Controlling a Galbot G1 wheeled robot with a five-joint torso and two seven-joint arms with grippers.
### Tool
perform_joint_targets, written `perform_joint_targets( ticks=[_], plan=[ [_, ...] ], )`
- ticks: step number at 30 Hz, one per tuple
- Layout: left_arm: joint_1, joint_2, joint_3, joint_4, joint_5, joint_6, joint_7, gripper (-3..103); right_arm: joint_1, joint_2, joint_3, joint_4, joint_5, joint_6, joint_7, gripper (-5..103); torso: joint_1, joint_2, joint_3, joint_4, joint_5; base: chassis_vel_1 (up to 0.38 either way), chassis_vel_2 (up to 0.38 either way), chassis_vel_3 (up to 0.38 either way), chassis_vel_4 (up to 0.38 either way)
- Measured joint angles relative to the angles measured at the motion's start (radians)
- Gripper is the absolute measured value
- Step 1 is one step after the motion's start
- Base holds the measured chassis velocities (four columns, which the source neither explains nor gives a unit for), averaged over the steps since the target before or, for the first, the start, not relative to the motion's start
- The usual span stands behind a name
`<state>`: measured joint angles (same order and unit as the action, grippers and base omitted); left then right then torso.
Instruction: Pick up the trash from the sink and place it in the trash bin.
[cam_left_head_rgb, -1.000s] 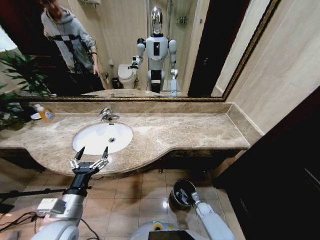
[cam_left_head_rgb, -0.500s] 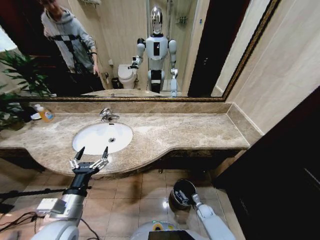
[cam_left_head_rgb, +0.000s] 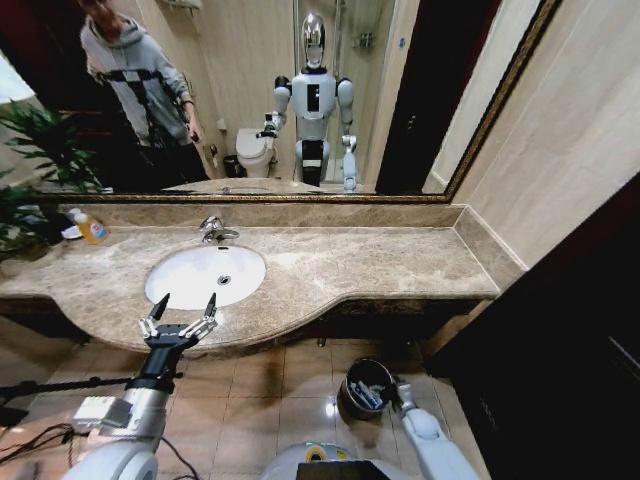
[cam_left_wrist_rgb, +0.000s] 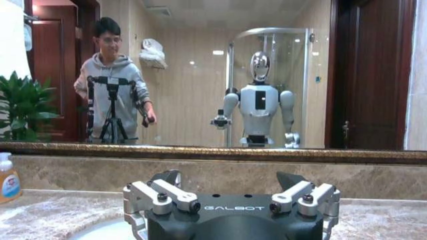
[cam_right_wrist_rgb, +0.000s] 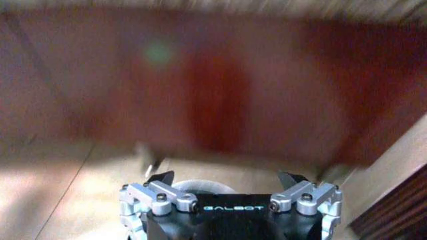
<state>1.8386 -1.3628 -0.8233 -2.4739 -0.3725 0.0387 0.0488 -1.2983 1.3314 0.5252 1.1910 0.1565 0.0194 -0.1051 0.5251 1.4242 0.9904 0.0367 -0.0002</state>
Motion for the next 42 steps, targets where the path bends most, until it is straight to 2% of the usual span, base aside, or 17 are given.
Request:
perform_joint_targets(
  ticks=[1, 2, 5, 6, 8, 9, 12, 14, 16, 20, 28, 42],
  plan=[
    [0.0, 0.0, 0.0, 0.0, 0.0, 0.0, 0.0, 100, -0.033, 0.001, 0.028, 0.074, 0.015, -0.004, 0.007, 100, 0.0, 0.0, 0.0, 0.0, 0.0002, 0.0, 0.0, 0.0, 0.0],
    [0.0, 0.0, 0.0, 0.0, 0.0, 0.0, 0.0, 100, -0.033, 0.001, 0.028, 0.074, 0.015, -0.004, 0.007, 100, 0.0, 0.0, 0.0, 0.0, 0.0002, 0.0, 0.0, 0.0, 0.0],
    [0.0, 0.0, 0.0, 0.0, 0.0, 0.0, 0.0, 100, -0.124, 0.018, 0.095, 0.3, 0.08, -0.051, 0.009, 100, 0.0, 0.0, 0.0, 0.0, 0.0004, 0.0, 0.0, 0.0, 0.0],
    [0.0, 0.0, 0.0, 0.0, 0.0, 0.0, 0.0, 100, -0.124, 0.018, 0.095, 0.3, 0.08, -0.051, 0.009, 100, 0.0, 0.0, 0.0, 0.0, 0.0004, 0.0, 0.0, 0.0, 0.0],
    [0.0, 0.0, 0.0, 0.0, 0.0, 0.0, 0.0, 100, -0.193, 0.034, 0.139, 0.475, 0.117, -0.083, 0.013, 100, 0.0, 0.0, 0.0, 0.0002, 0.0001, 0.0, 0.0, 0.0, 0.0],
    [0.0, 0.0, 0.0, 0.0, 0.0, 0.0, 0.0, 100, -0.193, 0.034, 0.139, 0.475, 0.117, -0.083, 0.013, 100, 0.0, 0.0, 0.0, 0.0002, 0.0001, 0.0, 0.0, 0.0, 0.0],
    [0.0, 0.0, 0.0, 0.0, 0.0, 0.0, 0.0, 100, -0.304, 0.074, 0.215, 0.751, 0.133, -0.109, 0.016, 100, 0.0, 0.0, 0.0, 0.0, -0.0001, 0.0, 0.0, 0.0, 0.0],
    [0.0, 0.0, 0.0, 0.0, 0.0, 0.0, 0.0, 100, -0.312, 0.077, 0.219, 0.769, 0.133, -0.109, 0.016, 100, 0.0, 0.0, 0.0, 0.0, -0.0002, 0.0, 0.0, 0.0, 0.0],
    [0.0, 0.0, 0.0, 0.0, 0.0, 0.0, 0.0, 100, -0.377, 0.102, 0.245, 0.905, 0.127, -0.099, 0.017, 100, 0.0, 0.0, 0.0, 0.0, 0.0001, 0.0, 0.0, 0.0, 0.0],
    [0.0, 0.0, 0.0, 0.0, 0.0, 0.0, 0.0, 100, -0.433, 0.142, 0.255, 1.032, 0.114, -0.076, 0.02, 100, 0.0, 0.0, 0.0, 0.0, 0.0002, 0.0, 0.0, 0.0, 0.0],
    [0.0, 0.0, 0.0, 0.0, 0.0, 0.0, 0.0, 100, -0.472, 0.181, 0.193, 1.199, 0.087, -0.057, 0.033, 100, 0.0, 0.0, 0.0, 0.0, 0.0001, 0.0, 0.0, 0.0, 0.0],
    [0.0, 0.0, 0.0, 0.0, 0.0, 0.0, 0.0, 100, -0.462, 0.172, 0.168, 1.216, 0.042, -0.041, -0.022, 100, 0.0, 0.0, 0.0, 0.0001, 0.0001, 0.0, 0.0, 0.0, 0.0]
  ],
)
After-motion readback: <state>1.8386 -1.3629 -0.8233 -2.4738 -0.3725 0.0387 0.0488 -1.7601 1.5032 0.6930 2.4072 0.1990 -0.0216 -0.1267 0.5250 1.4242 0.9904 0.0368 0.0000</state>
